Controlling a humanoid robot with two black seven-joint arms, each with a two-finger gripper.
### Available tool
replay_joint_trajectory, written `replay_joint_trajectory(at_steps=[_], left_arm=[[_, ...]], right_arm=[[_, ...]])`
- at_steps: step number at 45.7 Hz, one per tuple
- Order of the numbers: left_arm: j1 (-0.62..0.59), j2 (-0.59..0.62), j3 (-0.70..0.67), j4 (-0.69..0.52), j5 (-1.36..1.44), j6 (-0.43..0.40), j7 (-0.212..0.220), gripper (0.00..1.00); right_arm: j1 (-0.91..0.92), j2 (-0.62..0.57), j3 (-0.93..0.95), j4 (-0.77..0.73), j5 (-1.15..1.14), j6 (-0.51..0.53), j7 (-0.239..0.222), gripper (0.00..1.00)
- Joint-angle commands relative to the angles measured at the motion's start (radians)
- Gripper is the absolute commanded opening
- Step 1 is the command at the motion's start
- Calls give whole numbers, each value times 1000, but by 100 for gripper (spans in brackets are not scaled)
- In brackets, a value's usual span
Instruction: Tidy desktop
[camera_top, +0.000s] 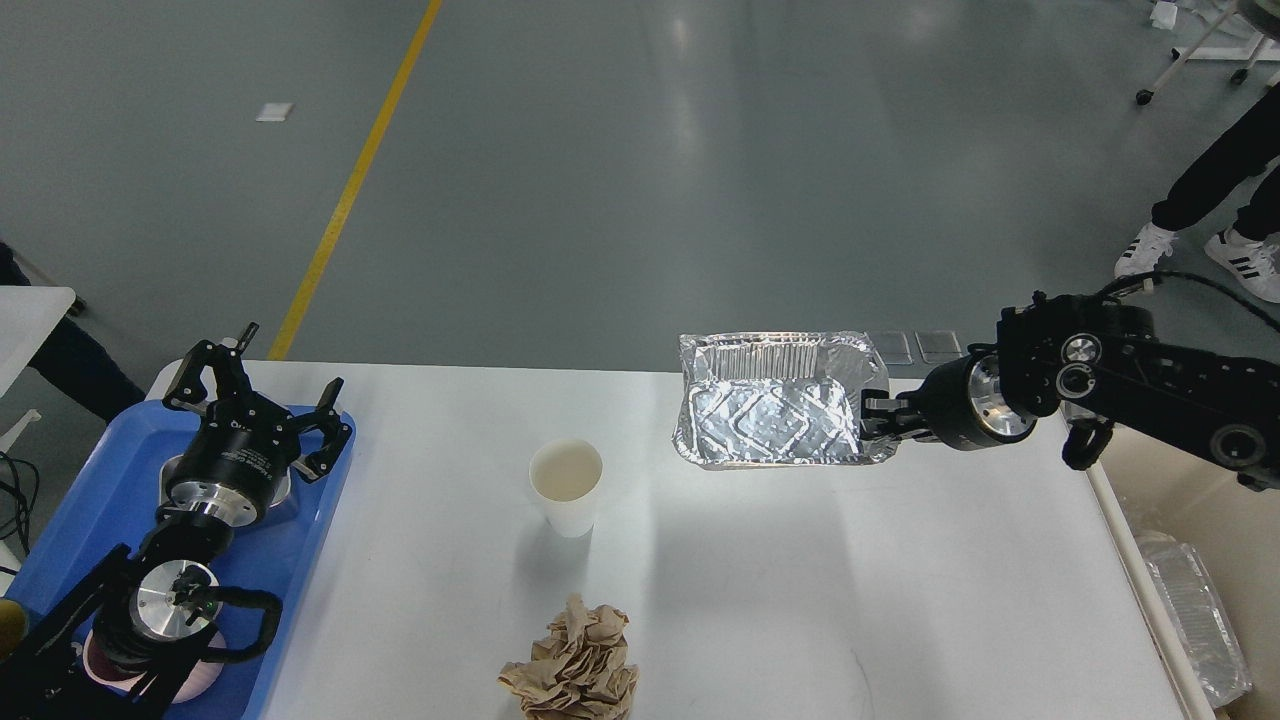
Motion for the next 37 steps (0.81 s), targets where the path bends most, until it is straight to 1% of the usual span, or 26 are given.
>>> replay_joint_trajectory(at_steps=[1, 6, 13, 20, 37], left_arm=[[-1, 5, 0, 0, 0, 6, 1, 97], [0, 8, 0, 0, 0, 9, 3, 97], [2, 6, 0, 0, 0, 9, 3, 97], [2, 8, 0, 0, 0, 8, 3, 97], [2, 6, 1, 0, 0, 9, 3, 97]], right_arm=[[-1, -95, 14, 30, 40, 0, -2, 0], [2, -141, 14, 62, 52, 0, -2, 0], [0, -155, 16, 67, 54, 0, 0, 0], [-12, -139, 16, 65, 52, -5, -2, 0], [-15, -55, 16, 27, 49, -9, 1, 0]])
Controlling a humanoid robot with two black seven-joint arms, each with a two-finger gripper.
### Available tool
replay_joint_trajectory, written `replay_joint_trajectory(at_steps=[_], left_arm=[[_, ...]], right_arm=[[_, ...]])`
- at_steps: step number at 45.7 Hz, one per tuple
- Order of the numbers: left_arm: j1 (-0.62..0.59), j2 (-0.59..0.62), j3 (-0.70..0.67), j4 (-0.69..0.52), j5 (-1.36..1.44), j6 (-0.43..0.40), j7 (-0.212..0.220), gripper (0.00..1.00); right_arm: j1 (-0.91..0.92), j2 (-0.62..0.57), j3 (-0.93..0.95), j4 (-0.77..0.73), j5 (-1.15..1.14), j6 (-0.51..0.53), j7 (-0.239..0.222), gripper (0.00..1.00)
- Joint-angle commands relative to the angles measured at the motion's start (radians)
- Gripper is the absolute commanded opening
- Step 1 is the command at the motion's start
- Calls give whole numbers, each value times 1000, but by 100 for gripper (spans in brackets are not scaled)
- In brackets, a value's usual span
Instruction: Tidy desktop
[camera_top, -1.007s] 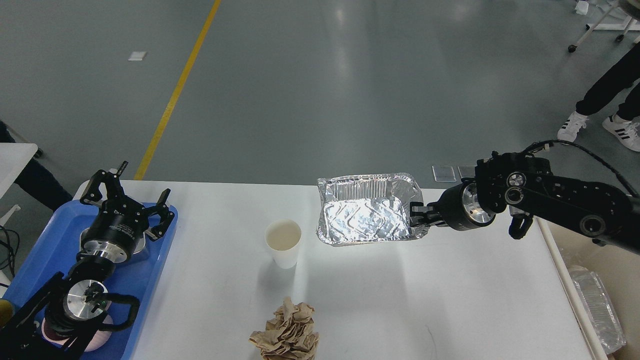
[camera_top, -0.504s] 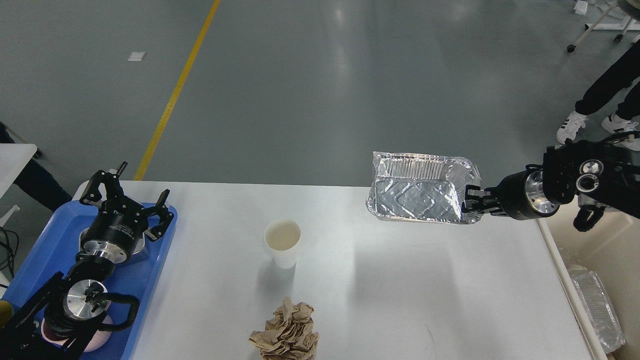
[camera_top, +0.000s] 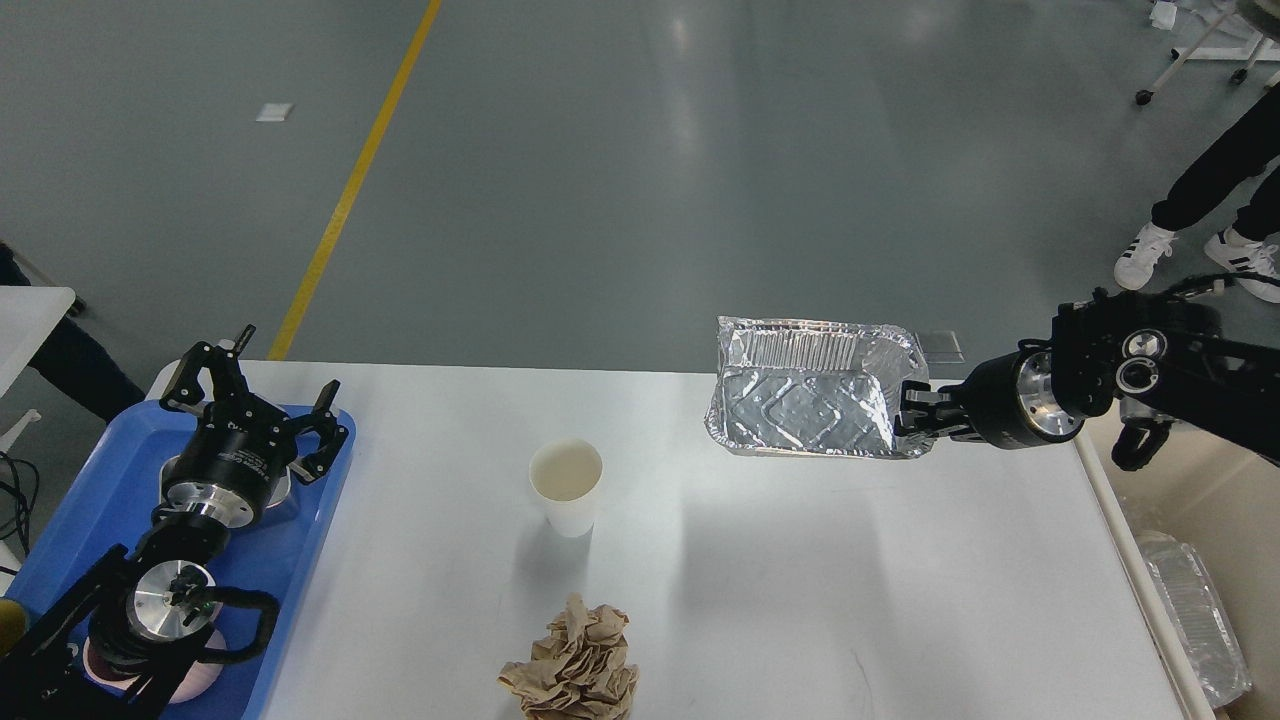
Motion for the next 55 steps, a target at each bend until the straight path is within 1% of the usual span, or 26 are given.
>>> replay_joint_trajectory(at_steps=[1, 9, 23, 29, 55], left_arm=[[0, -2, 1, 0, 0, 1, 0, 97], [3, 1, 1, 0, 0, 0, 0, 97], [8, 10, -1, 0, 0, 0, 0, 97], [12, 10, -1, 0, 0, 0, 0, 97], [15, 15, -1, 3, 0, 1, 0, 97]], right_arm=[[-1, 32, 0, -23, -2, -3, -1, 0], [-3, 56, 0, -34, -8, -6, -1, 0], [-3, 55, -3, -34, -22, -12, -1, 0], [-3, 56, -5, -34, -43, -38, -1, 0], [-9, 84, -5, -35, -46, -43, 1, 0]])
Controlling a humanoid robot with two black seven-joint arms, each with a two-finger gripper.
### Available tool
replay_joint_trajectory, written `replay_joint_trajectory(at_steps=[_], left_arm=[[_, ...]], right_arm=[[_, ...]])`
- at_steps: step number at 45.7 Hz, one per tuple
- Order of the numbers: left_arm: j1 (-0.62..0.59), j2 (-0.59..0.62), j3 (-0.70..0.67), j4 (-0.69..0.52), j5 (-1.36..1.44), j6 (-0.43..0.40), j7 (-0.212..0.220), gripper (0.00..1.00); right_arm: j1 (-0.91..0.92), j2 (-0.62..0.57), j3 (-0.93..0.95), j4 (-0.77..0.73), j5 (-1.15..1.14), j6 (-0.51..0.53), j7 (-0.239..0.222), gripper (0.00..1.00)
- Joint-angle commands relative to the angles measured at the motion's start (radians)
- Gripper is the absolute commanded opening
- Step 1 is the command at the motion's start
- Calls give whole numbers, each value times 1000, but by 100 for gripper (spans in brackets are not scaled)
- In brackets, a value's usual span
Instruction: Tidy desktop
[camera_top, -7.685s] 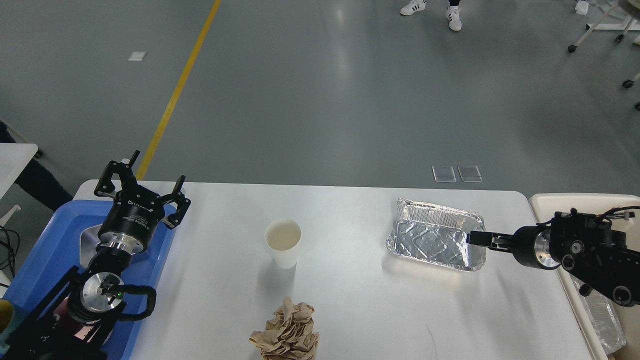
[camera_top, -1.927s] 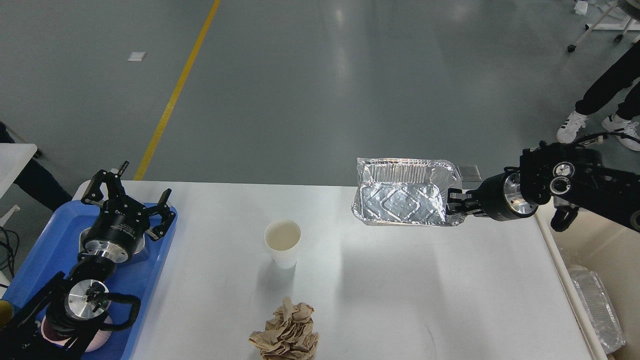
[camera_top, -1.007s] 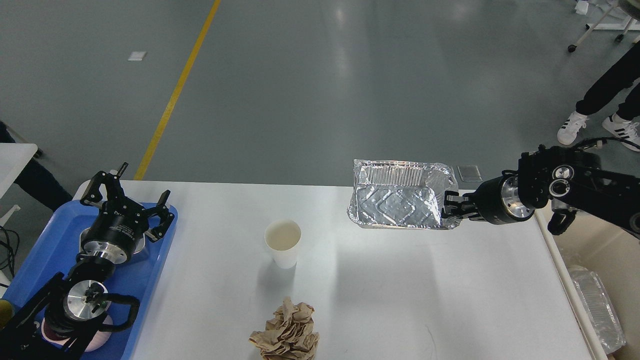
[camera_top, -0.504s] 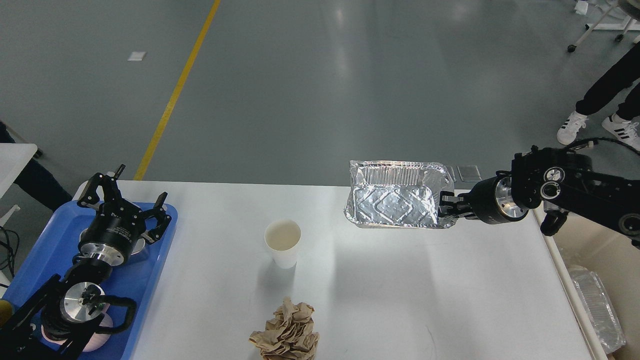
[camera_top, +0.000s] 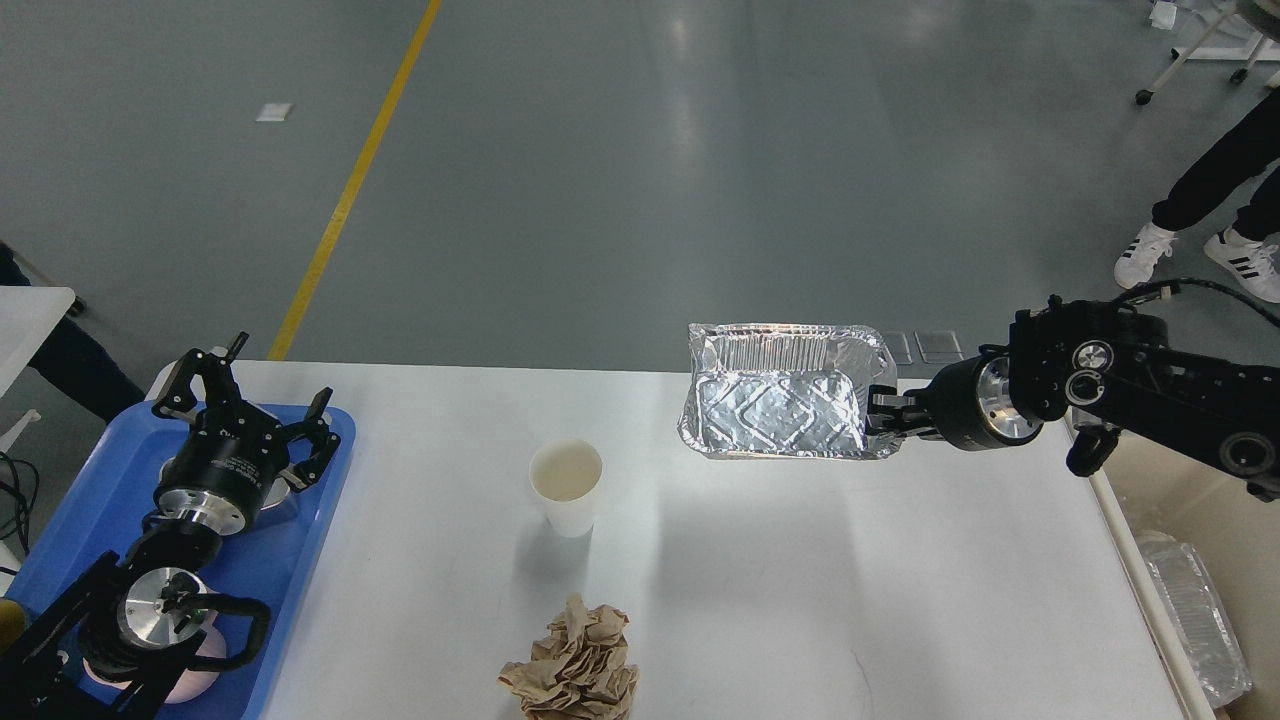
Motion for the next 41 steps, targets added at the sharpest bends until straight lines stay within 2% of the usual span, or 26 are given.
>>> replay_joint_trajectory(at_steps=[1, 35, 41], left_arm=[[0, 0, 0, 2, 0, 3, 0, 97], [-14, 25, 43, -5, 5, 23, -2, 97], [-3, 71, 26, -66, 5, 37, -2, 97]], right_arm=[[0, 3, -1, -1, 0, 0, 0, 0], [-9, -7, 0, 1, 0, -1, 0, 0], [-9, 1, 2, -1, 0, -1, 0, 0]])
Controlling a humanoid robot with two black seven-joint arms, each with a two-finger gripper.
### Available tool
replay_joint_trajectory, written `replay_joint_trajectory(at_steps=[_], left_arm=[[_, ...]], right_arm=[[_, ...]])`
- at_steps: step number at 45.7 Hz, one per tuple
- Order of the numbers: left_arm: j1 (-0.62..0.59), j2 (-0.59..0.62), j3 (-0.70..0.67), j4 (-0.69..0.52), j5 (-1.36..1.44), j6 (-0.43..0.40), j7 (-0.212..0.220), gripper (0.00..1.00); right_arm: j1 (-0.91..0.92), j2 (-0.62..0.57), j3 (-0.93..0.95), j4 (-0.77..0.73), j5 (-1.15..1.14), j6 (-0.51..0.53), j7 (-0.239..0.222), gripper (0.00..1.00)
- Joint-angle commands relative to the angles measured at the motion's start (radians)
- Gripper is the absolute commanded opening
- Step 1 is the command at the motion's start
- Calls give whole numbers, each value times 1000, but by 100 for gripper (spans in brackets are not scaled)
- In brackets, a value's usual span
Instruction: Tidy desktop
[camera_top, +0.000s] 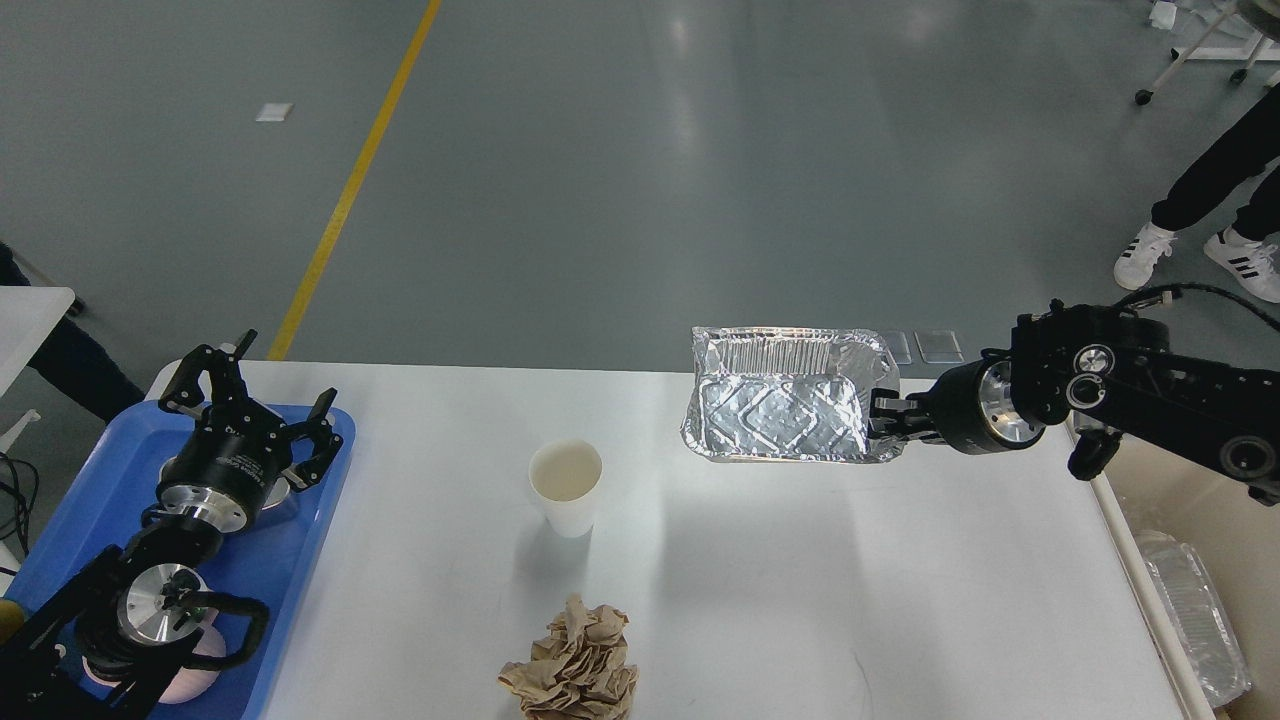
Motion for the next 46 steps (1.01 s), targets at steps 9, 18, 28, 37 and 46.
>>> replay_joint_trajectory(at_steps=[9, 18, 28, 37, 46], left_arm=[[-1, 213, -17, -106, 0, 96, 1, 97], [-7, 540, 81, -183, 2, 172, 132, 97], [-59, 790, 256, -218, 38, 103, 136, 97], [-88, 966, 314, -410, 251, 14, -31, 97], [-88, 1049, 395, -560, 423, 3, -26, 97]], right_arm=[[-2, -3, 0, 0, 0, 1, 0, 0], [-13, -6, 0, 1, 2, 0, 0, 0], [-10, -2, 0, 3, 2, 1, 0, 0], [-10, -2, 0, 4, 2, 1, 0, 0], [-9, 1, 0, 4, 2, 1, 0, 0]])
